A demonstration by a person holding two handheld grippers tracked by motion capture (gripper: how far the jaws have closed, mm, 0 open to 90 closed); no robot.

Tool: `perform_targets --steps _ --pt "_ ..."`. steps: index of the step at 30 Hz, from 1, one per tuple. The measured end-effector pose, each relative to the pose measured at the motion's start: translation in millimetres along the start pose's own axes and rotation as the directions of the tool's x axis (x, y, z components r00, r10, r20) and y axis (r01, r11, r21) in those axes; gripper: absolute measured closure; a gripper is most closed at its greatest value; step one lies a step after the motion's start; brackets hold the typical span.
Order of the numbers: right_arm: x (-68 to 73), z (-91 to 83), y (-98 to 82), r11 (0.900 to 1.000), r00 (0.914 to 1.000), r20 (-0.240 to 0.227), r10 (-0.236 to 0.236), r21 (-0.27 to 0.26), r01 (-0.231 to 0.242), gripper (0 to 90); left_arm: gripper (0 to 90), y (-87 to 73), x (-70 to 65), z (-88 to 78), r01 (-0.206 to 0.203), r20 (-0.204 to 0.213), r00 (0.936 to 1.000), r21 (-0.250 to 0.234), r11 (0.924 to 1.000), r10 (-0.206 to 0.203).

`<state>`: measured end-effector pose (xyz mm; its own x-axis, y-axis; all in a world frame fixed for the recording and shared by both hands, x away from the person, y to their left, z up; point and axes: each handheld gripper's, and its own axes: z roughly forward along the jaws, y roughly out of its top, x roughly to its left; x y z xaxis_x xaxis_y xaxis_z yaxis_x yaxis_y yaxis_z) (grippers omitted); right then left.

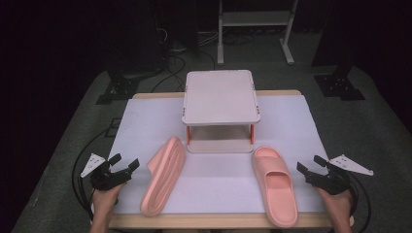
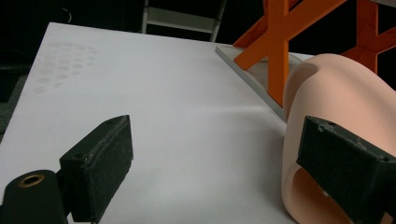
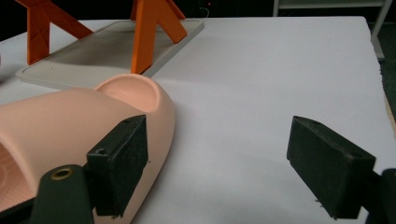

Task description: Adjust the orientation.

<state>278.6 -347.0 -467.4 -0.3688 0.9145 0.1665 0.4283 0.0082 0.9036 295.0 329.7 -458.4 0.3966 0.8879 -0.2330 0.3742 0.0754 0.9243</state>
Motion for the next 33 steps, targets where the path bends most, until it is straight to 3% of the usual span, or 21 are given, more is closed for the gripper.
perform_targets --steps 2,21,28,33 --pt "-2.5 0.0 -0.4 1.000 0.9999 -0.001 0.012 -0.002 -0.012 19.9 10.1 0.9 0.5 0.2 0.002 0.001 1.0000 0.021 0.9998 -0.002" --pt "0.8 0.2 1.0 1.000 1.0000 0.000 0.008 -0.008 -0.008 19.7 10.1 -1.2 -7.9 -10.7 -0.015 0.017 0.9997 0.000 0.9999 0.015" --pt "0.6 -0.7 0.9 1.000 1.0000 -0.002 0.005 -0.010 -0.005 19.5 10.1 -9.7 -16.5 -15.7 -0.049 0.023 0.9986 0.028 0.9984 0.049" --pt "1.9 -0.9 1.4 1.000 1.0000 -0.004 0.001 -0.015 -0.001 19.5 10.2 -12.3 -18.4 -15.2 -0.040 0.034 0.9987 0.040 0.9984 0.039"
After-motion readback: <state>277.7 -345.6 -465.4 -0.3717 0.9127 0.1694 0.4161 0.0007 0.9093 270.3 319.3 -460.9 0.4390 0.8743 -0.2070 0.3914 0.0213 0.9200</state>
